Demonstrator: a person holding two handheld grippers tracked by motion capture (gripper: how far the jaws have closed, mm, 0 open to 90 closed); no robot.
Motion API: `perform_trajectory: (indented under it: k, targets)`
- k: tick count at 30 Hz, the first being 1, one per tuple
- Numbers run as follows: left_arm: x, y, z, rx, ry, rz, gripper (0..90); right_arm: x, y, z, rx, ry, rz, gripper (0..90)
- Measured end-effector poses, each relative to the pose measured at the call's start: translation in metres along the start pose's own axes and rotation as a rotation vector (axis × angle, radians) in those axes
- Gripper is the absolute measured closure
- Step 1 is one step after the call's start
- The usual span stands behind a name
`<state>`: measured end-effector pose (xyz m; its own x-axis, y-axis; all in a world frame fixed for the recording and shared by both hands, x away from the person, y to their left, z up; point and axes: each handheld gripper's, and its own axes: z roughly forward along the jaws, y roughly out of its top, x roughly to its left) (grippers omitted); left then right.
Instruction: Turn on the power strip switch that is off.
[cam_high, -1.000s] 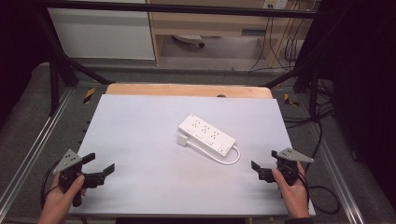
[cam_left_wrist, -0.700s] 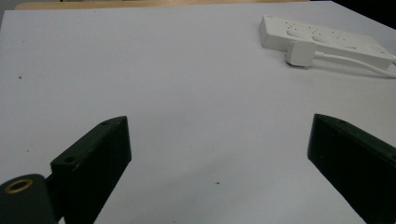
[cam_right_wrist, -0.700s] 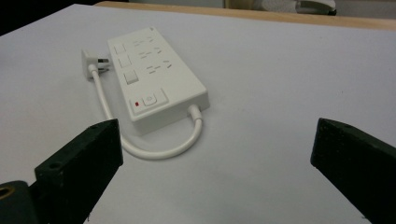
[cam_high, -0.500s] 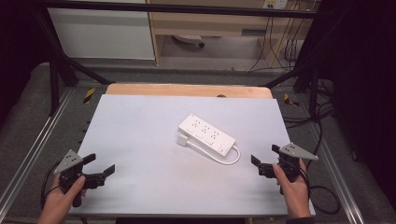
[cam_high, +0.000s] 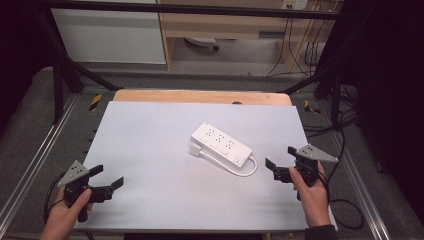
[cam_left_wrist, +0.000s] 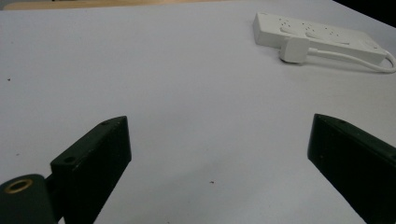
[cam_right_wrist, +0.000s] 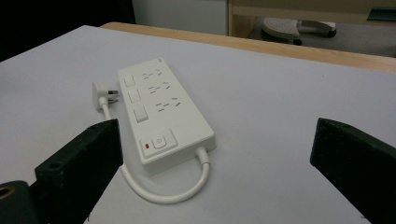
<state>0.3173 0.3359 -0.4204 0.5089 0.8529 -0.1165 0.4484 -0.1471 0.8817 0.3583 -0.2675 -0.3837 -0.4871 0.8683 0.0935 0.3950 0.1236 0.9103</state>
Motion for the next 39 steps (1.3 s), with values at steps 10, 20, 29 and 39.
perform_trajectory:
  k: [10, 20, 29, 39]
  targets:
    - [0.0, -0.001, 0.0, 0.006, 0.0, -0.001, 6.2, 0.003, 0.015, 0.007, -0.019, 0.014, -0.008, 2.4]
    - [0.0, -0.001, 0.0, 0.01, -0.007, -0.005, 6.2, 0.003, 0.026, 0.014, -0.03, 0.025, 0.012, 2.4]
    - [0.0, -0.001, 0.001, 0.011, -0.012, -0.003, 6.3, 0.005, 0.029, 0.021, -0.031, 0.024, 0.02, 2.9]
    - [-0.001, -0.001, 0.002, 0.009, -0.013, -0.002, 6.4, 0.008, 0.033, 0.027, -0.062, 0.019, 0.026, 5.5]
